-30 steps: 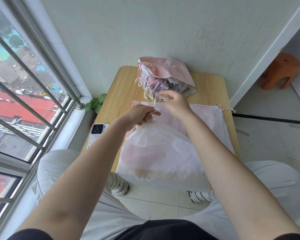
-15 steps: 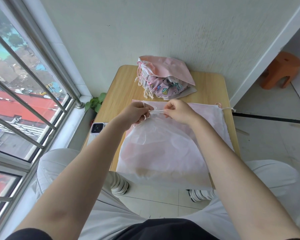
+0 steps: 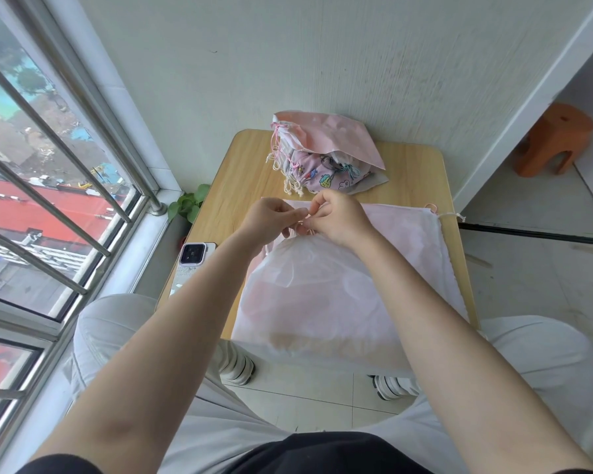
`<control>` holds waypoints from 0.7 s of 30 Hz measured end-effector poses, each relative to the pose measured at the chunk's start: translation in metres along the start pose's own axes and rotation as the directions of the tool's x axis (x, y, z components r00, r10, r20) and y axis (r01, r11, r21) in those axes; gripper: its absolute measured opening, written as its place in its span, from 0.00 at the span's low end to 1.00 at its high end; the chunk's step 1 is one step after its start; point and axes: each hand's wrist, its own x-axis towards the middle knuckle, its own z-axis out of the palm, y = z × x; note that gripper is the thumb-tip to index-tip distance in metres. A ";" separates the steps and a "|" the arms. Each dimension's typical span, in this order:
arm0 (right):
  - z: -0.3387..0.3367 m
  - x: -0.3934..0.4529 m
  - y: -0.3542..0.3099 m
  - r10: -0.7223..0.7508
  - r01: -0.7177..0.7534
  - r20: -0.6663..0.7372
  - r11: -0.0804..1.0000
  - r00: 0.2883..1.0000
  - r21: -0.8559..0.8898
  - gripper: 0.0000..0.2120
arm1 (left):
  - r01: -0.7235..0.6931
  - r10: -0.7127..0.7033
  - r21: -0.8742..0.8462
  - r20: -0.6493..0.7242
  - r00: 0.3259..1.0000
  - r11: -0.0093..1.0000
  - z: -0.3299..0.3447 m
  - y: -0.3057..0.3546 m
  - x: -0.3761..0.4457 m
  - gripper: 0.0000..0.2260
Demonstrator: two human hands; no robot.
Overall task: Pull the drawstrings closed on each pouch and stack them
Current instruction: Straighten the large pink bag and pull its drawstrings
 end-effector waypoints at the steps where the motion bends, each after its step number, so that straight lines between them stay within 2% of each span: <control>1: 0.000 -0.001 0.000 -0.015 0.014 -0.017 0.999 1.000 -0.046 0.09 | 0.022 -0.022 -0.005 0.016 1.000 1.000 -0.001 0.001 -0.001 0.12; 4: 0.000 -0.002 0.001 -0.067 0.061 -0.028 0.983 0.997 -0.175 0.05 | 0.092 -0.091 0.000 0.076 0.993 0.996 -0.004 0.006 -0.005 0.08; 7: 0.001 0.000 -0.001 -0.111 0.101 -0.024 0.961 0.994 -0.259 0.03 | 0.121 -0.120 -0.012 0.039 0.992 0.993 -0.004 0.007 -0.004 0.07; 11: 0.001 0.001 -0.005 -0.200 0.175 -0.025 0.906 0.979 -0.384 0.07 | 0.135 -0.137 -0.064 -0.039 0.990 0.989 -0.001 0.007 -0.005 0.05; 15: 0.002 0.004 -0.006 -0.217 0.237 0.102 0.796 0.971 -0.558 0.13 | 0.116 -0.123 -0.072 -0.092 0.988 0.991 0.002 0.006 -0.007 0.05; 17: 0.000 0.006 -0.004 -0.170 0.218 0.137 0.806 0.976 -0.550 0.11 | 0.079 -0.082 -0.041 -0.089 0.993 0.996 0.004 0.006 -0.007 0.06; 21: -0.012 0.009 -0.003 -0.003 0.072 0.222 0.950 0.975 -0.303 0.07 | -0.053 0.054 0.036 -0.023 0.998 0.998 0.004 0.003 -0.009 0.08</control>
